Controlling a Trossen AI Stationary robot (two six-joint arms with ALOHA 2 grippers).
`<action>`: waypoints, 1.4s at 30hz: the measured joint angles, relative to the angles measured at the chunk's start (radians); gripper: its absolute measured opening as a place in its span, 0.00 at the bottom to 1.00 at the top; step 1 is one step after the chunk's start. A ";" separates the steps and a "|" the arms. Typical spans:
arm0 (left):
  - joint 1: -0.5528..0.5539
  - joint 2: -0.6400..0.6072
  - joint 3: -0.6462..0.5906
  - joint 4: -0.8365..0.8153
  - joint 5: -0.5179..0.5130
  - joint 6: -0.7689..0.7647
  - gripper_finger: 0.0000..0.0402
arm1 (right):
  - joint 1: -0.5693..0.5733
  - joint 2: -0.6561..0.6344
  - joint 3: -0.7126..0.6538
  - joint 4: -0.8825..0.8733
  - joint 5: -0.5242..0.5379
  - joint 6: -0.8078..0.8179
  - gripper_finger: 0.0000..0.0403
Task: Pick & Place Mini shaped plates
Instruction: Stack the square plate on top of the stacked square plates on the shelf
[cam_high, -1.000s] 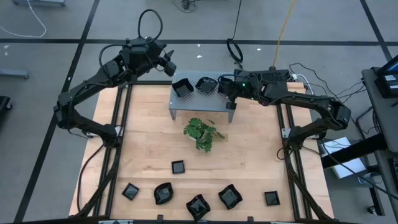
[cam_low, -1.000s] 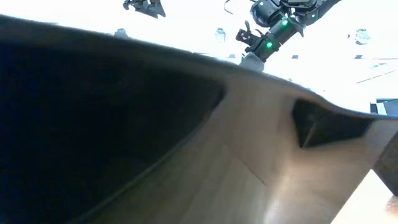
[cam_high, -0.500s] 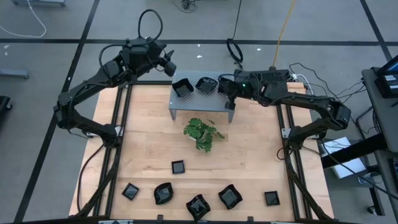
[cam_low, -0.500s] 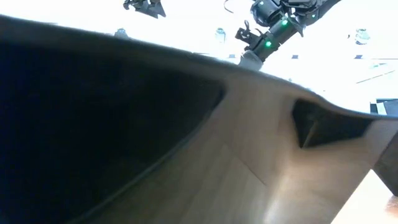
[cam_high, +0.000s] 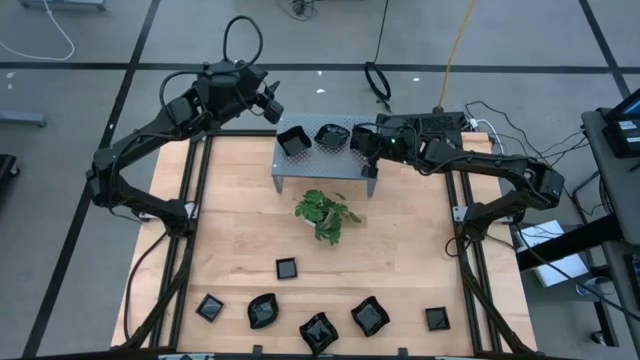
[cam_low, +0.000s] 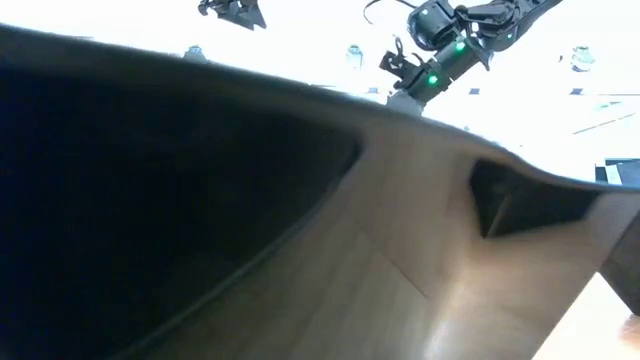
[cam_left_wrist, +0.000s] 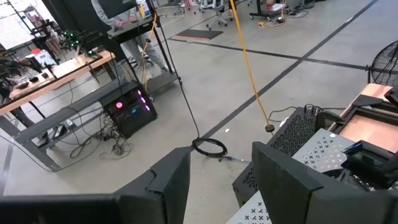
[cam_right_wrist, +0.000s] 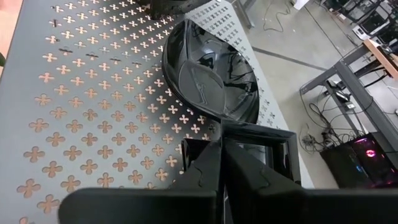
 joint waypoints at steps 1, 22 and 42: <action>0.000 0.000 0.000 0.000 0.000 0.000 0.44 | 0.000 0.000 0.000 0.000 0.000 0.000 0.02; 0.000 0.000 0.000 0.008 0.000 -0.033 0.44 | 0.081 -0.265 0.004 -0.161 -0.003 0.310 0.30; -0.097 0.000 0.000 -0.065 0.001 -0.252 0.44 | 0.859 -0.454 -0.341 -0.784 -0.602 1.099 0.29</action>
